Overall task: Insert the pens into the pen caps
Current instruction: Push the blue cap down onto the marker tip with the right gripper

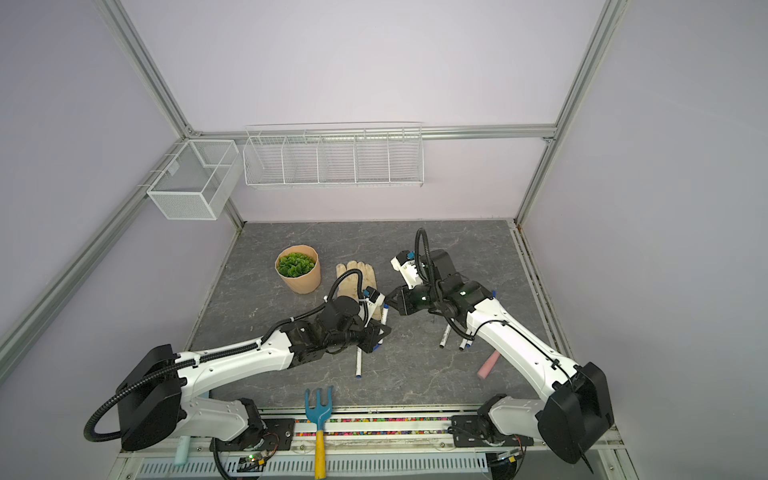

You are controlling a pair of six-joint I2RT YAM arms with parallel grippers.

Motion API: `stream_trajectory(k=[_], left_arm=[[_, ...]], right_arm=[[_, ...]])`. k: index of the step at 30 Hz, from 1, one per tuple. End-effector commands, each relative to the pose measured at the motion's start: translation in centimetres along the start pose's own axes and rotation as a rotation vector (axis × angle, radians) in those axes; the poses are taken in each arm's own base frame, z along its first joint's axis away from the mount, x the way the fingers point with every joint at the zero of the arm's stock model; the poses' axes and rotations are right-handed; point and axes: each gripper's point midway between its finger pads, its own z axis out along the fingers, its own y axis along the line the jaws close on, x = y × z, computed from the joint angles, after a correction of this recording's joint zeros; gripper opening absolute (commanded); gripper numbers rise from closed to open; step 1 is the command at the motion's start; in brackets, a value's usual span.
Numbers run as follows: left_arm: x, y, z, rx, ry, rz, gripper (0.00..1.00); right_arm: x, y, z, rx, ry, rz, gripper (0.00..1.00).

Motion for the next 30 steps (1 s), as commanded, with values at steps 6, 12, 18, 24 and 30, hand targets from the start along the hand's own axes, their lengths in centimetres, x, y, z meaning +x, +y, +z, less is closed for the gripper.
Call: stream_trajectory(k=[6,12,18,24,30], left_arm=[[-13.5,-4.2,-7.5,0.213,-0.572,-0.075,0.0],[-9.7,-2.9,-4.3,0.168,-0.466,-0.098,0.0],[-7.2,-2.2,-1.9,0.152,-0.381,-0.093,0.0],[-6.3,-1.7,-1.3,0.137,-0.354,-0.089,0.0],[-6.0,-1.6,-1.0,0.132,-0.343,-0.091,0.0]], right_arm=[[10.3,-1.6,-0.2,0.0,0.371,0.304,0.06],[7.8,-0.3,-0.7,-0.042,0.284,0.251,0.12],[4.8,0.3,-1.5,-0.017,0.181,0.195,0.39],[3.2,0.6,-2.1,-0.008,0.102,0.167,0.42],[0.5,2.7,-3.8,-0.063,-0.027,0.091,0.42]])
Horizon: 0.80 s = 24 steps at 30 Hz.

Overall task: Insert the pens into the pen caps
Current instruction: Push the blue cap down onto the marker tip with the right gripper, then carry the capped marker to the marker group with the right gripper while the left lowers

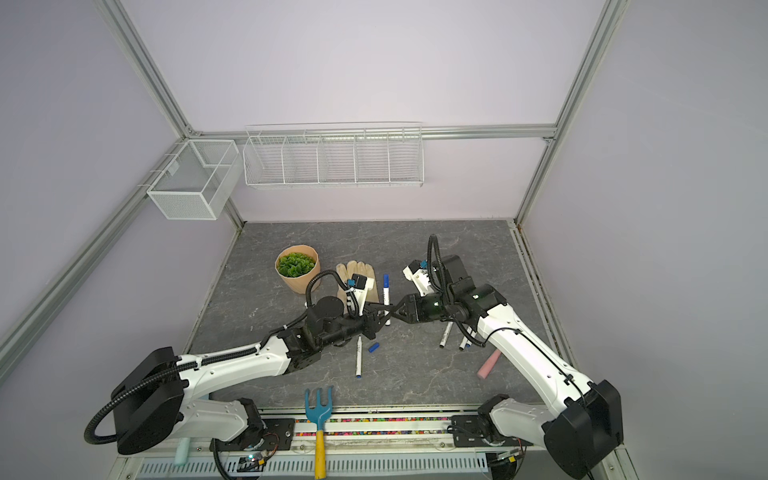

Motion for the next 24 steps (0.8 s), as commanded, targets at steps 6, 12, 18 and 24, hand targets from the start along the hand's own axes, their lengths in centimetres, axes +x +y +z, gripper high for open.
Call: stream_trajectory(k=[6,12,18,24], left_arm=[[-0.6,-0.1,0.3,0.004,-0.032,-0.004,0.0],[-0.7,-0.2,0.3,0.009,-0.032,0.0,0.0],[-0.9,-0.4,0.0,0.01,-0.04,0.004,0.0],[-0.9,-0.5,-0.1,0.013,-0.042,0.008,0.0]], right_arm=[[-3.6,3.8,-2.2,-0.082,-0.179,-0.11,0.42],[-4.3,3.5,0.5,-0.052,-0.142,-0.123,0.41],[-4.6,2.0,1.7,0.018,-0.141,-0.11,0.35],[-4.9,1.2,2.0,0.042,-0.16,-0.101,0.18]])
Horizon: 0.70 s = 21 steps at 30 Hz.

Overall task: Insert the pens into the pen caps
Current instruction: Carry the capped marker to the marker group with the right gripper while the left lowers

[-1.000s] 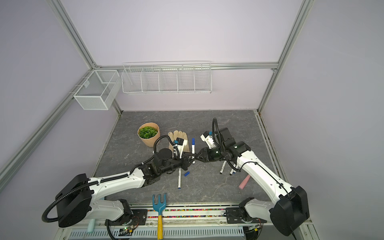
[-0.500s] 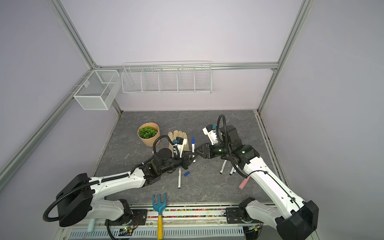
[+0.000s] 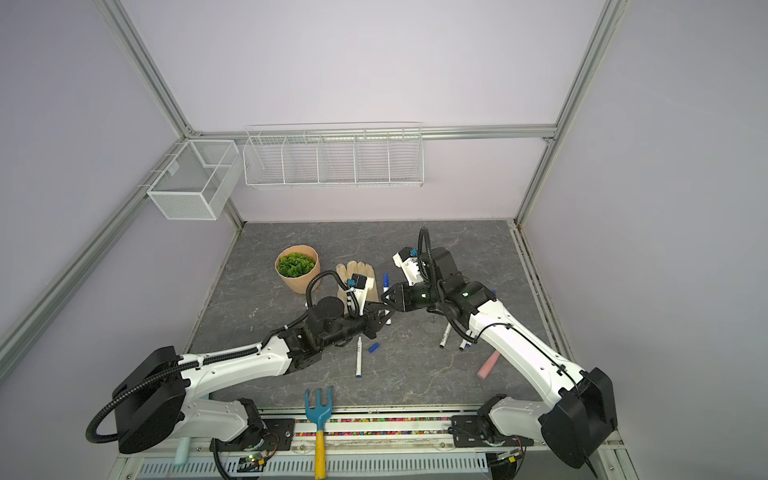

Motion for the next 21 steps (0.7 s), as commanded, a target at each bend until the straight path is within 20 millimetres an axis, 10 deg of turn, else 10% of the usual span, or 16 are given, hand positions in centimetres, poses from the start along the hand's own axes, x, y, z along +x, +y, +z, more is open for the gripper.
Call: stream_trajectory(k=[1,4,8,16,21], left_arm=[[-0.7,-0.6,-0.2,0.014,-0.031,0.011,0.0],[-0.7,-0.2,-0.5,-0.003,-0.038,0.008,0.0],[0.1,1.2,-1.7,-0.067,-0.023,0.011,0.34],[5.3,7.1,-7.7,-0.357,0.088,-0.036,0.48],[8.1,10.2,-11.3,-0.525,0.151,-0.067,0.5]], right_arm=[[-0.9,-0.5,0.2,0.028,-0.036,0.004,0.14],[-1.0,-0.6,0.2,0.027,-0.038,0.02,0.09],[-1.0,-2.9,-0.8,0.112,-0.058,0.088,0.07],[5.8,-15.9,-5.6,0.613,0.031,0.445,0.07],[8.9,-20.5,-7.3,0.756,0.047,0.569,0.08]])
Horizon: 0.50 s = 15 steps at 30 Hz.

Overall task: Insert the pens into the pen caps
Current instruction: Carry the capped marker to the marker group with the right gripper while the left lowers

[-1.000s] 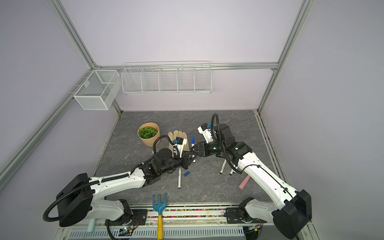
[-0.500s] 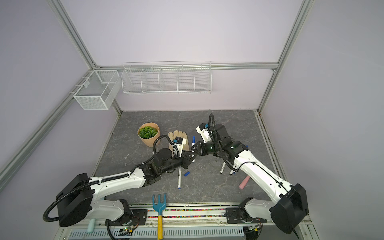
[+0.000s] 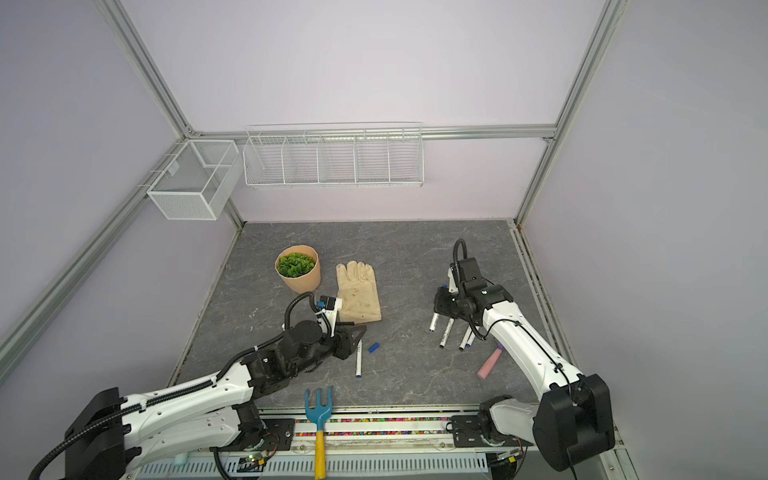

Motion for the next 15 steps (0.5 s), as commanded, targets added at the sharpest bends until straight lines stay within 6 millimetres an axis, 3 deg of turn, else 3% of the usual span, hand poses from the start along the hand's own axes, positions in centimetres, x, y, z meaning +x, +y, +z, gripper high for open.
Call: stream_trajectory(k=[1,7,15], left_arm=[[3.0,4.4,-1.1,-0.191,0.085,-0.014,0.51],[5.0,5.6,-1.0,-0.262,0.154,-0.016,0.56],[7.3,6.4,-0.1,-0.351,0.277,-0.005,0.58]], right_arm=[[1.6,-4.3,1.0,0.154,0.043,0.087,0.08],[1.5,-7.6,2.5,0.24,0.064,0.16,0.08],[1.9,-8.8,5.4,0.255,0.122,0.21,0.09]])
